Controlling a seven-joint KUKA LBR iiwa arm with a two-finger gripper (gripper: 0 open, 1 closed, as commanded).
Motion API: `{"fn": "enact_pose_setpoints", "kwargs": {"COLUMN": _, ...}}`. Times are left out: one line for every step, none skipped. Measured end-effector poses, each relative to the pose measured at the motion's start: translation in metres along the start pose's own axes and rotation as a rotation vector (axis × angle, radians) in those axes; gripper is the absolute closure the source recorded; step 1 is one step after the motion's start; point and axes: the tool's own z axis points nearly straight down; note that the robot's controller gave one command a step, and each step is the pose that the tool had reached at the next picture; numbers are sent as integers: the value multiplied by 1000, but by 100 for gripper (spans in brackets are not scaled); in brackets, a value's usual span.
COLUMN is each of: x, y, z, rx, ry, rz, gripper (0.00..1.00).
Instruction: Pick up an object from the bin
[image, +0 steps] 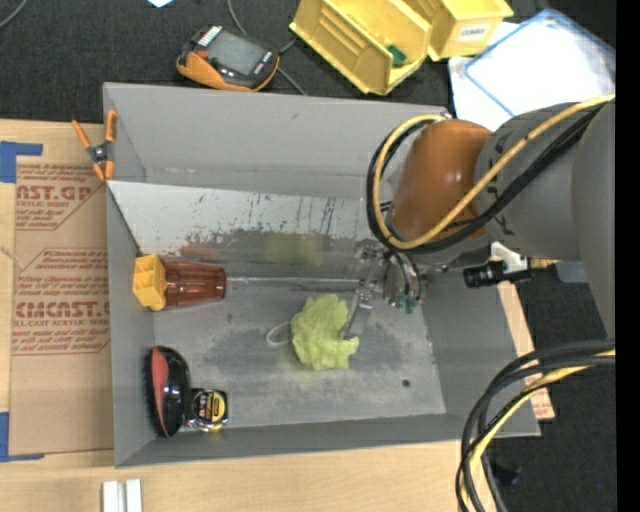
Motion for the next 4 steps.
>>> {"fn": "enact_pose_setpoints", "kwargs": {"x": 8, "y": 23, "z": -21, "rx": 1, "ry": -2, "rz": 8, "gripper": 0}}
{"fn": "enact_pose_setpoints", "kwargs": {"x": 21, "y": 12, "z": 76, "rx": 4, "ry": 19, "rz": 139, "gripper": 0}}
{"fn": "enact_pose_setpoints", "kwargs": {"x": 10, "y": 16, "z": 41, "rx": -5, "ry": -12, "rz": -85, "gripper": 0}}
{"fn": "enact_pose_setpoints", "kwargs": {"x": 20, "y": 22, "z": -42, "rx": 4, "ry": 16, "rz": 108, "gripper": 100}}
